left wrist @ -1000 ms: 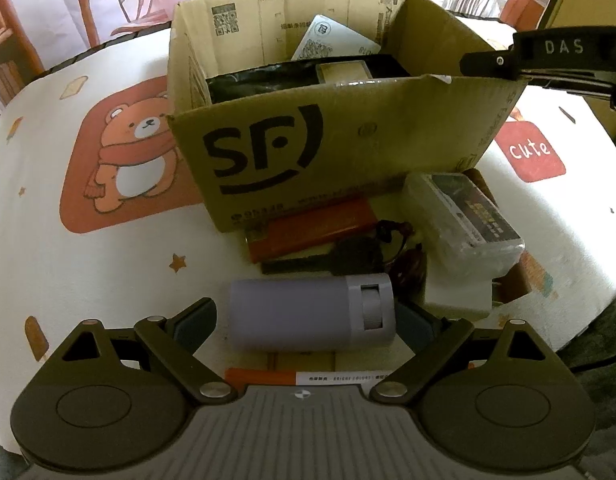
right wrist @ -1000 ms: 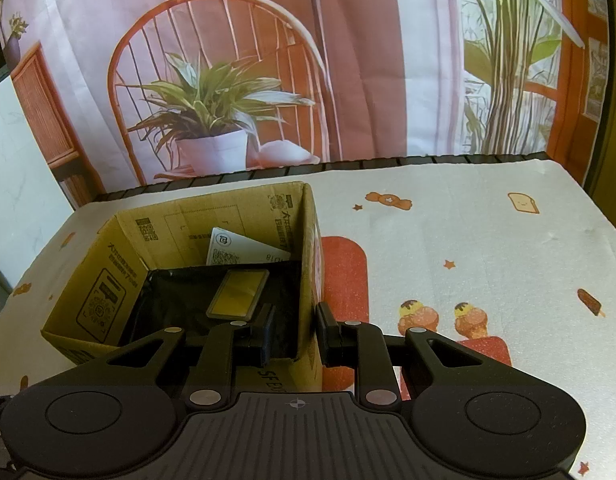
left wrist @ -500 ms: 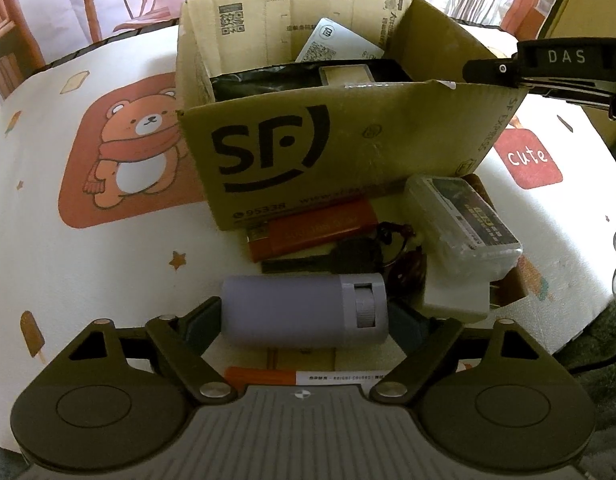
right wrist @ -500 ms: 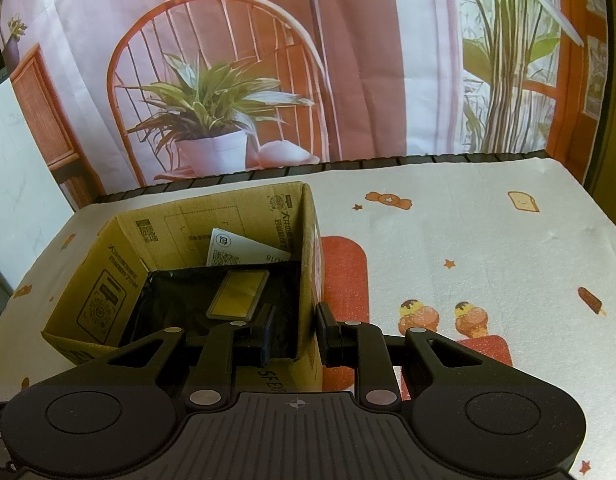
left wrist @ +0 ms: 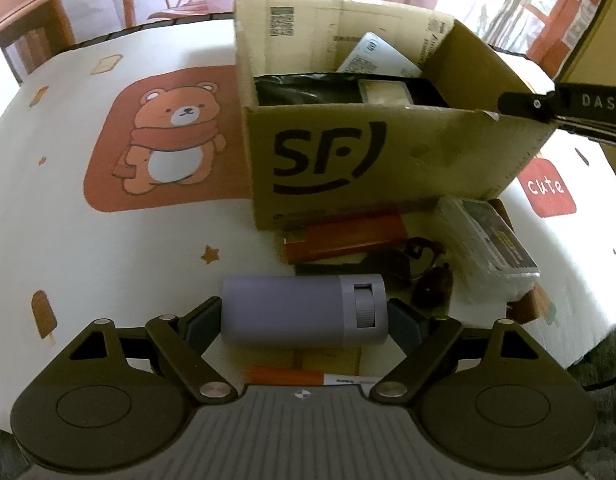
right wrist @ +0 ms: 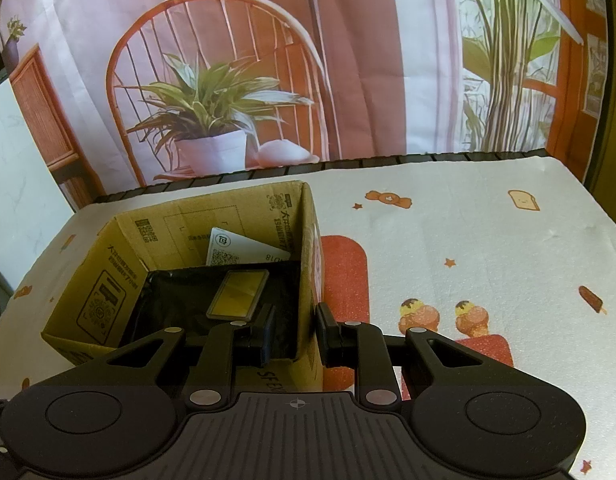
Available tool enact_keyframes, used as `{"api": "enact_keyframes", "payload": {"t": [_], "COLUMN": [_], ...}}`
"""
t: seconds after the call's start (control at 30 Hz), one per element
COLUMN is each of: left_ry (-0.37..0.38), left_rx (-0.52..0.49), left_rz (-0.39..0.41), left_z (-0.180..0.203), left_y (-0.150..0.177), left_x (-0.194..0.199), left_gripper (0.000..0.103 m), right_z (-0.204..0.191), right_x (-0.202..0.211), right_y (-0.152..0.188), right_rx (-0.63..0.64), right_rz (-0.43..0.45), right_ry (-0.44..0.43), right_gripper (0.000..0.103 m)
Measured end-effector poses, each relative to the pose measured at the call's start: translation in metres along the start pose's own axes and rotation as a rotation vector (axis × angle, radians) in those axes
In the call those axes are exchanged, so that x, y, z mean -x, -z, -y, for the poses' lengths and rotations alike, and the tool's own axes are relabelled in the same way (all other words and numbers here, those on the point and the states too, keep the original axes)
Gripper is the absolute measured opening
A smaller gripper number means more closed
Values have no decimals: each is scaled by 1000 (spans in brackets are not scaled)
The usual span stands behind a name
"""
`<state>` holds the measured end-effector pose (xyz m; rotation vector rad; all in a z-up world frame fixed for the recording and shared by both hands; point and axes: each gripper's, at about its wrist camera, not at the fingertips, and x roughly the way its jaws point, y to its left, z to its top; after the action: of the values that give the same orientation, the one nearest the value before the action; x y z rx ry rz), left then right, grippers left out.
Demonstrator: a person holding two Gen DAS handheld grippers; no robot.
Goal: Organize rigid objects
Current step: 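Close the left gripper around the lavender cylinder, then lift the lavender cylinder with the left gripper toward the box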
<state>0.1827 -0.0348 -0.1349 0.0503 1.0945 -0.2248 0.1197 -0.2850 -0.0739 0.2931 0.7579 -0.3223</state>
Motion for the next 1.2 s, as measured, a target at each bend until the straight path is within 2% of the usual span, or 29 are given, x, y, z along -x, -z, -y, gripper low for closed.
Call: {"api": "enact_keyframes", "payload": {"t": [0.73,1.1,1.2], "left_ry": [-31,-38,-38], "left_rx": [99,124,128], "left_rz": [38,59,63], "left_z": [-22,-27,-28], "left_y": [-1,-1,-1], "left_x": [7,13,15], "left_gripper": [88,88,88], "right_z": [-1,2,3], "right_x": [-1,-1,-1], "right_y": [2,3,4], "right_rx": [12,-9,-12], "right_rz": [9,26,33], "right_ry": [9,-4,8], "right_gripper": [19,20,24]}}
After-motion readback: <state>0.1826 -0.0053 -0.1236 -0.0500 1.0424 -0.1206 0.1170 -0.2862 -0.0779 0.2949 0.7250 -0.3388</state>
